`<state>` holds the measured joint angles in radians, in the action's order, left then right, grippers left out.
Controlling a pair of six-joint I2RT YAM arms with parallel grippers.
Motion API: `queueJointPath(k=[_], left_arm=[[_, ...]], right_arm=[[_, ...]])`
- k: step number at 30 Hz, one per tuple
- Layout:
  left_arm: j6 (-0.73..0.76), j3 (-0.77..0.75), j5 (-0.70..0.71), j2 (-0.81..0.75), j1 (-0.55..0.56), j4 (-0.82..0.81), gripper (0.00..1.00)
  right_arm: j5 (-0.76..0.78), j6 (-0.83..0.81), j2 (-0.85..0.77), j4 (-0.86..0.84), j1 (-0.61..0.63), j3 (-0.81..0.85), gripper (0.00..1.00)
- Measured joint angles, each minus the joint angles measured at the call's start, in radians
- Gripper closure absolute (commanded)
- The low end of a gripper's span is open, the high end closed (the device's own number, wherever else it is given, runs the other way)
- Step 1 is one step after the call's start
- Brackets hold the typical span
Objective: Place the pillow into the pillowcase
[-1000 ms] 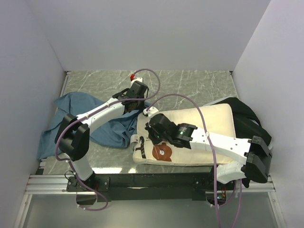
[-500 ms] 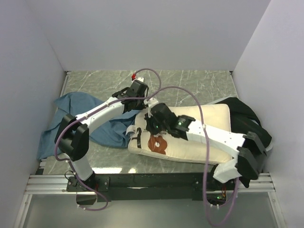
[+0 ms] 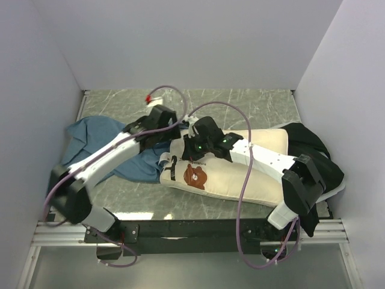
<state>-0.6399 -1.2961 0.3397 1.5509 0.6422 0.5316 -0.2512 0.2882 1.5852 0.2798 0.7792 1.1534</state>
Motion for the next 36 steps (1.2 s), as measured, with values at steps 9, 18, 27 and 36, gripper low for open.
queueJointPath(k=[9,18,27,36], left_arm=[[-0.403,0.351,0.168,-0.534,-0.024,0.068,0.13],[-0.619,0.622,0.145,-0.52,-0.024,0.046,0.16],[-0.668,0.497,0.123,-0.274,-0.037,-0.062,0.32],[-0.772,0.434,0.127,-0.139,-0.044,-0.066,0.48]], right_arm=[[-0.249,0.063,0.0,-0.007,-0.101,0.001,1.0],[-0.464,0.192,0.0,-0.095,-0.203,0.005,1.0],[-0.507,0.219,0.0,-0.11,-0.227,0.005,1.0],[-0.517,0.22,0.0,-0.113,-0.23,0.005,1.0]])
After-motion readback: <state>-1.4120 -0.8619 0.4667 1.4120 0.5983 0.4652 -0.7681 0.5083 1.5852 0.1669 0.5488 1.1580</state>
